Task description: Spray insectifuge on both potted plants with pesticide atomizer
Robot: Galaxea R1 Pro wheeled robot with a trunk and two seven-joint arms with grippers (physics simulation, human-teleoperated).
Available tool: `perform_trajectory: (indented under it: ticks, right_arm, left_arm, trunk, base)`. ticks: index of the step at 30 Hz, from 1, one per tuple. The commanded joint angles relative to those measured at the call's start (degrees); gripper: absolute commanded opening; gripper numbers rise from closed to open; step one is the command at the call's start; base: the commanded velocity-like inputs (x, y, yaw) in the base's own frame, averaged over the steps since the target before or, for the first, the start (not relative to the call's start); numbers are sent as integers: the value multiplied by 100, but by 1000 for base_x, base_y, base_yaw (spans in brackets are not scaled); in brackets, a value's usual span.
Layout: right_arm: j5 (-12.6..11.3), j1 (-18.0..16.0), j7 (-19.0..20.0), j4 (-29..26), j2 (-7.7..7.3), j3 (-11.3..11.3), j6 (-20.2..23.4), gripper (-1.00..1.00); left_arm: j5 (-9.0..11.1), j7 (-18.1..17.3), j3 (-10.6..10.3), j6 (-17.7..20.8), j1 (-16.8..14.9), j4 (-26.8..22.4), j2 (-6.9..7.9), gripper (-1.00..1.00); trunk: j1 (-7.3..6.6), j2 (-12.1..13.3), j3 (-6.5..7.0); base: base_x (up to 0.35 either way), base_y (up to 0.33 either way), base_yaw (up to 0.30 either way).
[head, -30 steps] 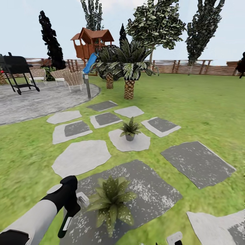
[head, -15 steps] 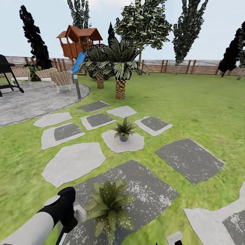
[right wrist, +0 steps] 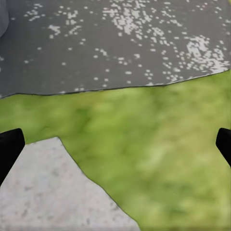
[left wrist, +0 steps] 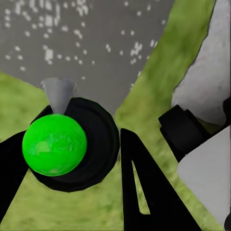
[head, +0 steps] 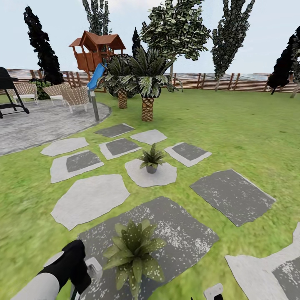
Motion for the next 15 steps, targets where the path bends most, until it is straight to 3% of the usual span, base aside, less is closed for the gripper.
perform_trajectory:
  ticks: [1, 3, 9, 12, 15]
  right_arm:
    - [38, -4, 15, 4, 0, -48, -22, 100]
    - [38, -4, 17, 4, 0, -48, -22, 100]
    - [38, -4, 15, 4, 2, -48, -22, 100]
    - [38, -4, 13, 4, 7, -48, -22, 100]
    - [38, -4, 15, 4, 7, -48, -22, 100]
  left_arm:
    - [-20, 64, 172, -21, 1, -10, -10, -100]
    - [-16, 165, 330, -70, 6, 18, -9, -100]
    - [-105, 198, 341, -95, 8, 618, -20, -100]
    - [-106, 208, 337, -89, 8, 666, -17, -100]
    - [-105, 209, 336, -87, 8, 670, -22, -100]
  trunk:
    - [-1, -2, -5]
    - [-1, -2, -5]
    - [-1, -2, -5]
    - [-1, -2, -5]
    - [-1, -2, -5]
  base:
    - [0, 0, 0]
    - [0, 0, 0]
    - [0, 7, 0]
    - [0, 196, -50]
    - [0, 291, -250]
